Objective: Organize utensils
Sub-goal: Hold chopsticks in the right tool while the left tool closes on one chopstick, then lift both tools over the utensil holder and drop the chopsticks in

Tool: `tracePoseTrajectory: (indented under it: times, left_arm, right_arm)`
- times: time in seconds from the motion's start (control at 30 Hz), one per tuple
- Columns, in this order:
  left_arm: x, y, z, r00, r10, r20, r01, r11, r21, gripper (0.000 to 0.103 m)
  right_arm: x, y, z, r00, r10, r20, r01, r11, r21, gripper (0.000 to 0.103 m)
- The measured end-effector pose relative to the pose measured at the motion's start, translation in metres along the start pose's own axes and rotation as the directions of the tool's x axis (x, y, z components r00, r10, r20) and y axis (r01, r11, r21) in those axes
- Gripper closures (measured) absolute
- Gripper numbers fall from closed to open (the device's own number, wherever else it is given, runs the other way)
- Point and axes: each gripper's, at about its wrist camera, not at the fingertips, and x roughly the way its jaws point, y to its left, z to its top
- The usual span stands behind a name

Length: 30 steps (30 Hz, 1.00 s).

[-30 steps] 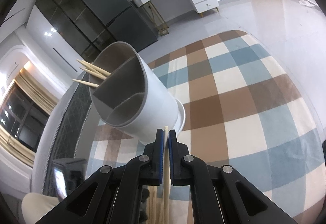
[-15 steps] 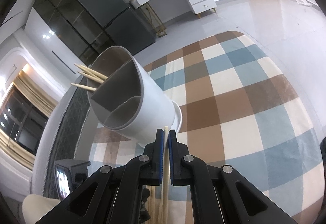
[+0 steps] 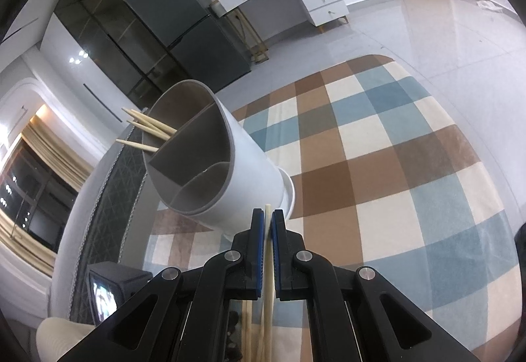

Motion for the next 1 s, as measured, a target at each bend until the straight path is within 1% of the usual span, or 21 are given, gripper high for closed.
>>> tracePoseTrajectory:
  times: [0.1,0.2,0.3,0.37,0.43,0.47,0.5,0.53,0.57,0.6,0.63,0.7,0.77,0.83,0.97,1.0]
  left_arm:
    - [0.003,0.008,0.005,1.000,-0.016,-0.019,0.016,1.000,-0.020,0.006]
    - [0.006,0.009,0.013,0.999,-0.031,-0.029,0.030,0.999,-0.020,0.006]
    - [0.010,0.018,0.030,0.996,-0.087,-0.027,0.085,0.995,-0.057,0.016]
    - [0.013,0.019,0.039,0.997,-0.082,-0.014,0.081,0.995,-0.064,0.022]
    - [0.013,0.020,0.049,0.997,-0.080,-0.003,0.080,0.994,-0.069,0.035]
    - [0.013,0.021,0.052,0.997,-0.079,0.001,0.079,0.994,-0.076,0.038]
    - [0.013,0.021,0.056,0.997,-0.079,0.005,0.079,0.994,-0.078,0.048]
    - [0.012,0.022,0.059,0.997,-0.079,0.015,0.080,0.994,-0.077,0.062]
    - [0.012,0.022,0.061,0.996,-0.080,0.027,0.082,0.994,-0.078,0.070]
    - [0.012,0.021,0.061,0.996,-0.079,0.044,0.082,0.994,-0.077,0.086]
    - [0.012,0.020,0.063,0.995,-0.080,0.054,0.084,0.994,-0.068,0.093]
    - [0.013,0.013,0.061,0.995,-0.089,0.048,0.092,0.994,-0.062,0.101]
    - [0.014,0.015,0.062,0.992,-0.119,0.030,0.121,0.990,-0.076,0.102]
    - [0.014,0.019,0.058,0.985,-0.170,0.022,0.172,0.979,-0.107,0.102]
    - [-0.003,0.034,0.053,0.969,-0.237,0.071,0.244,0.961,-0.133,0.102]
    - [-0.008,0.037,0.052,0.967,-0.240,0.087,0.250,0.958,-0.137,0.102]
  right_arm:
    - [0.001,-0.002,0.000,1.000,0.001,-0.002,-0.001,1.000,0.007,0.099]
    - [0.000,-0.001,0.001,1.000,0.002,-0.004,-0.002,1.000,0.008,0.099]
    - [-0.003,0.001,0.001,1.000,0.010,0.002,-0.010,1.000,-0.006,0.099]
    - [-0.005,0.002,0.001,1.000,0.002,0.013,-0.002,1.000,-0.020,0.099]
    - [-0.005,0.001,0.002,1.000,0.001,0.014,-0.001,1.000,-0.016,0.099]
    - [-0.004,0.001,0.002,1.000,-0.001,0.013,0.001,1.000,-0.013,0.099]
    - [-0.003,0.000,0.003,1.000,-0.004,0.011,0.004,1.000,-0.009,0.099]
    - [-0.002,-0.001,0.003,1.000,-0.003,0.006,0.003,1.000,-0.003,0.099]
    - [0.000,-0.002,0.003,1.000,-0.003,0.003,0.003,1.000,0.000,0.099]
    - [0.001,-0.002,0.003,1.000,-0.003,0.000,0.003,1.000,0.000,0.099]
    - [0.002,-0.001,0.004,1.000,-0.006,-0.003,0.006,1.000,-0.006,0.099]
    - [0.003,0.001,0.004,1.000,-0.014,-0.001,0.014,1.000,-0.019,0.099]
    - [0.002,0.002,0.004,1.000,-0.020,0.004,0.020,0.999,-0.026,0.099]
    - [-0.002,0.002,0.003,1.000,-0.025,0.009,0.025,0.999,-0.028,0.099]
    - [-0.013,0.004,-0.002,0.999,-0.035,0.031,0.036,0.999,-0.039,0.099]
    - [-0.016,0.005,-0.003,0.999,-0.037,0.037,0.038,0.998,-0.040,0.099]
